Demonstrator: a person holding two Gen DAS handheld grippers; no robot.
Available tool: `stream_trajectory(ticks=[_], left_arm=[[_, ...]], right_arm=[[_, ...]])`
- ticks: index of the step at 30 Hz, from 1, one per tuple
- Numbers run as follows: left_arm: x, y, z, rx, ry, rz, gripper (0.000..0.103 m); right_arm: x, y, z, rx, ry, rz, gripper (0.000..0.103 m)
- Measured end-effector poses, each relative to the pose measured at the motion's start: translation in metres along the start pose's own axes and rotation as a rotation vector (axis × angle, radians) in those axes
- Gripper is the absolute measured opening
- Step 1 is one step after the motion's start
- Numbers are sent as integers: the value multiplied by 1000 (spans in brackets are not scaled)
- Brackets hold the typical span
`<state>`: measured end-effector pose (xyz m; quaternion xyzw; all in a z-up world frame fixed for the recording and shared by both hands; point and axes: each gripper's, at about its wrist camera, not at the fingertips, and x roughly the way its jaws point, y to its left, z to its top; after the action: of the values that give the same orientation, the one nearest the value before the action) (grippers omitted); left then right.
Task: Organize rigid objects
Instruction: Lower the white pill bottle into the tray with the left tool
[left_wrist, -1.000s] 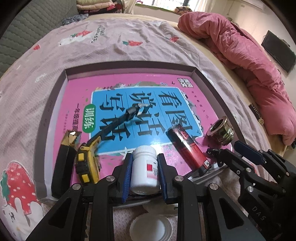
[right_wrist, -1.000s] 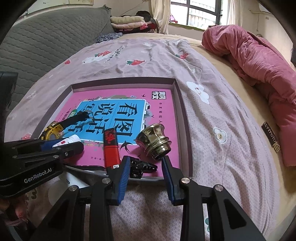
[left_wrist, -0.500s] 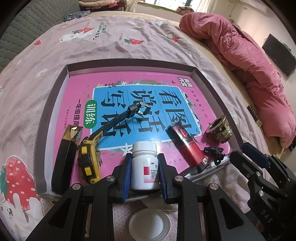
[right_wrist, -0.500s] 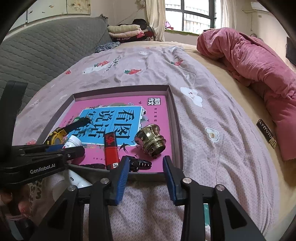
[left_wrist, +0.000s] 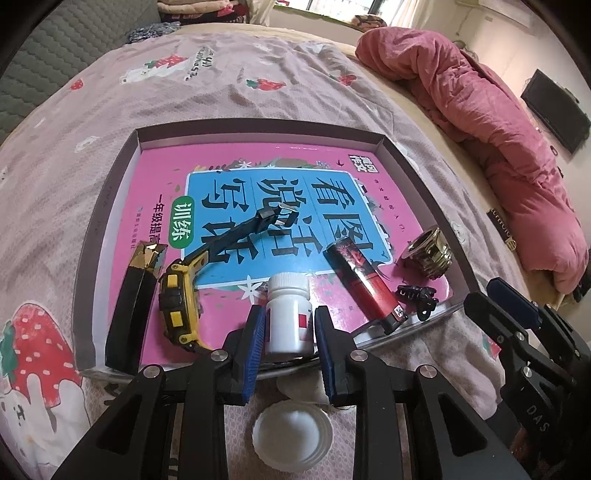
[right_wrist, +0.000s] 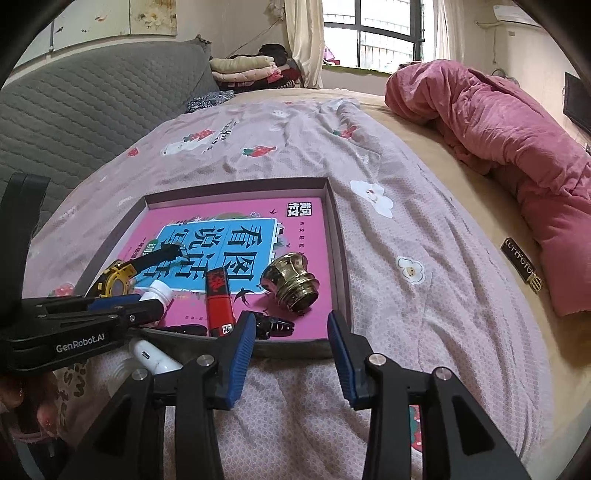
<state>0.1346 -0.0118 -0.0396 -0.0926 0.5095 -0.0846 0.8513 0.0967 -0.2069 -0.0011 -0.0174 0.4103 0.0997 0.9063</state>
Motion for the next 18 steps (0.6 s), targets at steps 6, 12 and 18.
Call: stream_trajectory(ticks=[6, 12, 18], left_arm=[[-6, -1, -2, 5, -9, 6, 29], [-10, -2, -3, 8, -15, 12, 30], [-18, -2, -4, 10, -27, 11, 40]], right_arm=[[-2, -1, 0, 2, 1, 0, 41], [-4, -1, 0, 3, -5, 0, 41], [-7, -1, 0, 4, -12, 2, 41]])
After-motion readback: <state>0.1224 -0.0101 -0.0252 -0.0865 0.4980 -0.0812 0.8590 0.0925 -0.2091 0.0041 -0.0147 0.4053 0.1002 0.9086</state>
